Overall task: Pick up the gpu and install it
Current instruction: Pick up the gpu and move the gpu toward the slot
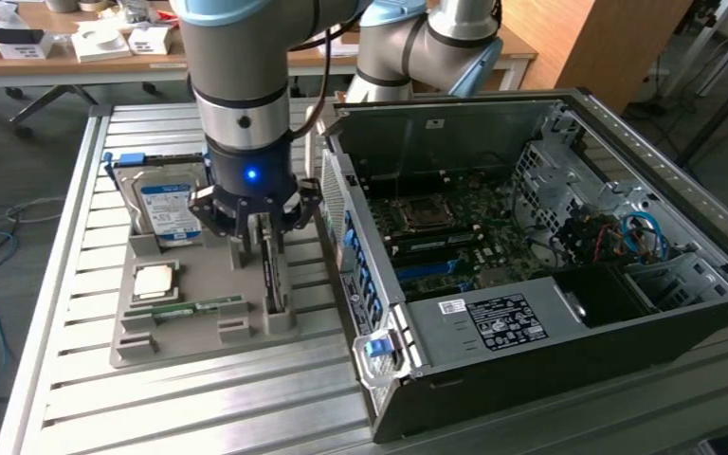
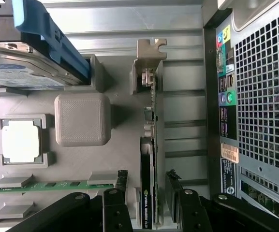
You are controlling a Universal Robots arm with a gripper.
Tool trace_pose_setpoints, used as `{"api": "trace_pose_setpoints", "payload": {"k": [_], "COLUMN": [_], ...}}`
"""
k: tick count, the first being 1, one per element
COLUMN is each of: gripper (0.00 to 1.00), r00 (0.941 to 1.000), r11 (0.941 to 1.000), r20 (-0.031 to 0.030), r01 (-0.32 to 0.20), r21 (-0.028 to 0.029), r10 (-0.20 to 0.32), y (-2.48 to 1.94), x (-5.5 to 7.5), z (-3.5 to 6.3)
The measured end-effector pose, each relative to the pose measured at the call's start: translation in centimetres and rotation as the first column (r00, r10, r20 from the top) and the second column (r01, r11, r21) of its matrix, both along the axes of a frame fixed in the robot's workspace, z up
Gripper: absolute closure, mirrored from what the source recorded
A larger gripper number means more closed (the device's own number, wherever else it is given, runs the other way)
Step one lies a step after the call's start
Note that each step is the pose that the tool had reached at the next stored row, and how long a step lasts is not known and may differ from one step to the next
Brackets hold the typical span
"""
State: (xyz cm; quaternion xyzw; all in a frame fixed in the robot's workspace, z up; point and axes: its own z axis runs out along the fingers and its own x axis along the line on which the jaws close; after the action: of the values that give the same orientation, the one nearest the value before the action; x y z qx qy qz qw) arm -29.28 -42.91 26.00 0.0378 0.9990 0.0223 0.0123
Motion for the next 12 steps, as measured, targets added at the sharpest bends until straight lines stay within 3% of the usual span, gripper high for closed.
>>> {"api": "trace_pose_setpoints", "payload": {"k": [12], "gripper": [0.56], "r00": [1.0], "r11": [1.0], "r20": [-0.0001], "r01": [0.0], "r21": [-0.0001], "r10": [0.0], "y": [0.0], "x": [0.13], "z": [-0.68]}}
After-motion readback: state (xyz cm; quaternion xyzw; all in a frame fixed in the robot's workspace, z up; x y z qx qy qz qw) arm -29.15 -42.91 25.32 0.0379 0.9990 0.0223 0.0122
